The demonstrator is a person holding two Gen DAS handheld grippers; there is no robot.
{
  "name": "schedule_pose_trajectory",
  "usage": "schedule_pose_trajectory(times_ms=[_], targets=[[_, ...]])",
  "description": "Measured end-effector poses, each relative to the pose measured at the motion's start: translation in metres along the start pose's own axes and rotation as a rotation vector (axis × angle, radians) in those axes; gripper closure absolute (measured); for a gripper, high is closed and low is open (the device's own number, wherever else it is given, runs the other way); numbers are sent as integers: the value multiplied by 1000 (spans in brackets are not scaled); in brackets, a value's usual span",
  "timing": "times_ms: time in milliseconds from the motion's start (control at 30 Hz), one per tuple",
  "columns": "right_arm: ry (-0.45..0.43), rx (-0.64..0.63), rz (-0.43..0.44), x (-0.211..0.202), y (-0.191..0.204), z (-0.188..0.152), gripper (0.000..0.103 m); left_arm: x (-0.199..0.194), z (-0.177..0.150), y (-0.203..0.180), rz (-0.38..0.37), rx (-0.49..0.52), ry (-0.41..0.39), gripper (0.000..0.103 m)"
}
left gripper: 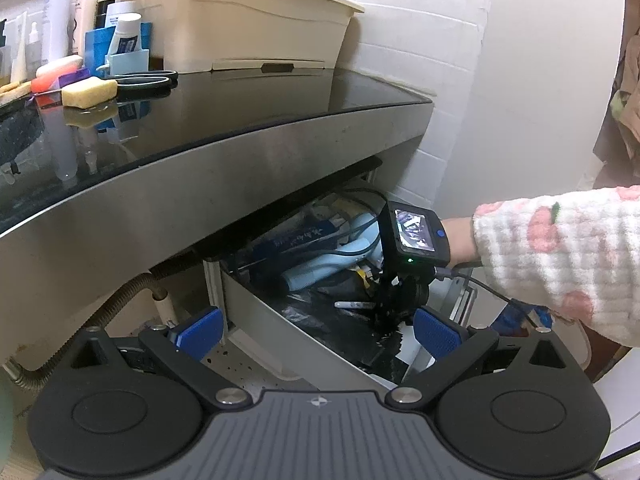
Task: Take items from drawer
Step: 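Lower the right tool into the drawer and grasp the black Sharpie marker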
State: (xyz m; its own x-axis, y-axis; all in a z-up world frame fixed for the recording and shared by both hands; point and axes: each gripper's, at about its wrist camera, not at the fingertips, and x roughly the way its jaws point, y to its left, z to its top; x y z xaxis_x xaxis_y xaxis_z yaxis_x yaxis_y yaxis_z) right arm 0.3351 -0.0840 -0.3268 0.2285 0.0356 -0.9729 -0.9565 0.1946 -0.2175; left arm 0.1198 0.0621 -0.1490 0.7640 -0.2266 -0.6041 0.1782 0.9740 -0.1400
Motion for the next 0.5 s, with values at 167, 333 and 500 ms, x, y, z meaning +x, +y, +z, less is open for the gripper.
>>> schedule_pose_trajectory(times_ms=[167,333,500], targets=[[-21,25,-9,-3,12,-13,92,4,-1,-4,-1,19,15,0],[-28,44,-8,-5,26,-26,89,7,-2,-7,0,29,26,0],[-56,57,-26,-17,39,-41,88,12,0,-11,-4,65,29,0]])
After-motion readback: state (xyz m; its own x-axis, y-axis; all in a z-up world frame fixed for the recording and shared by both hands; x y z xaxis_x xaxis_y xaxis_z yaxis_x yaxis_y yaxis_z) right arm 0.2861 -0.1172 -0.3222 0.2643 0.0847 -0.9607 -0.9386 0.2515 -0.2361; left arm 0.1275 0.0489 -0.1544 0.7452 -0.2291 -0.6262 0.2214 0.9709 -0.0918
